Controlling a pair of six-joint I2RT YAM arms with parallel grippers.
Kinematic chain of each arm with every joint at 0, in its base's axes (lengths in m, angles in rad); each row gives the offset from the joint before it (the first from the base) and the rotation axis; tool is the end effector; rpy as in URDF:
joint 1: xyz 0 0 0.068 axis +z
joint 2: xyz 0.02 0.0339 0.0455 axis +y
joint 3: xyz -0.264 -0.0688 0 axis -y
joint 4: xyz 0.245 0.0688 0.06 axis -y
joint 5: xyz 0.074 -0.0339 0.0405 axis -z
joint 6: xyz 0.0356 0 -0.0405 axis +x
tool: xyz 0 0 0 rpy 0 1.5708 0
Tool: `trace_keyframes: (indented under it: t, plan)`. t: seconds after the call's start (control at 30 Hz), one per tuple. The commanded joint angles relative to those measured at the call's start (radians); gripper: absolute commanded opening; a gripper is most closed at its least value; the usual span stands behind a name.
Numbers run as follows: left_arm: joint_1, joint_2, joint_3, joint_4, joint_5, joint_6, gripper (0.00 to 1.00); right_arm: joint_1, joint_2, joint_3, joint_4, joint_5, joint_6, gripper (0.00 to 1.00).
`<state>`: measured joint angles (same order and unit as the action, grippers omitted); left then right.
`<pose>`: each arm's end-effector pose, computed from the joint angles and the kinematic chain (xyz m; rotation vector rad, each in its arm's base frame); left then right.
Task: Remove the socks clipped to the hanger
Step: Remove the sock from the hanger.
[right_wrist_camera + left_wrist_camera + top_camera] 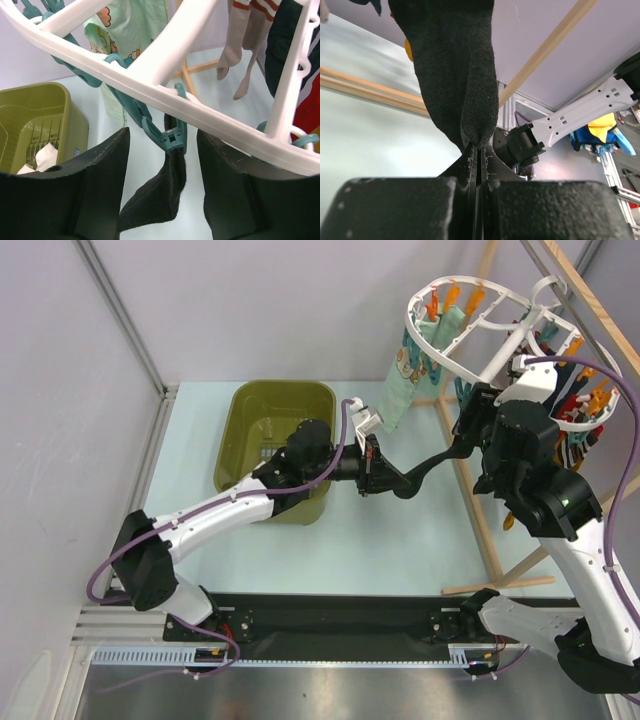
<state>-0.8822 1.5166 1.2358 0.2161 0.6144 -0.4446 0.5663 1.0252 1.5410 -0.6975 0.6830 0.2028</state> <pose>0.2133 -0.2915 0.3602 0.9019 1.6206 -1.4705 0.1525 0.0704 0.4938 0.1813 1.7019 -0.0278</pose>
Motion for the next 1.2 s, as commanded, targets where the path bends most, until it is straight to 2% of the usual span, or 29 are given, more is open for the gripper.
trace_keyframes:
  t: [0.0,0.2,0.4,0.7,0.73,0.8,0.83,1.17]
  plan:
    - [0.011,-0.044,-0.004,0.048,0.053,-0.023,0.00,-0.008,-0.014,0.001,0.029,-0.007,-0.026,0.60]
    - [0.012,-0.045,-0.007,0.057,0.085,-0.034,0.00,-0.011,-0.008,-0.019,0.082,-0.040,-0.060,0.59]
    - [0.020,-0.039,-0.004,0.068,0.110,-0.048,0.00,-0.009,-0.004,-0.038,0.131,-0.054,-0.091,0.52]
    - [0.026,-0.035,-0.006,0.068,0.116,-0.048,0.00,-0.011,-0.010,-0.042,0.142,-0.048,-0.095,0.23]
    - [0.026,-0.033,-0.006,0.068,0.116,-0.049,0.00,-0.009,-0.013,-0.044,0.141,-0.049,-0.095,0.16]
    - [0.026,-0.032,-0.006,0.069,0.116,-0.051,0.00,-0.011,-0.016,-0.047,0.136,-0.049,-0.092,0.09]
    - [0.026,-0.032,-0.006,0.069,0.116,-0.051,0.00,-0.011,-0.017,-0.048,0.133,-0.048,-0.091,0.00]
    - [0.034,-0.030,-0.033,0.035,0.074,-0.039,0.00,-0.013,-0.034,-0.051,0.125,-0.054,-0.074,0.00]
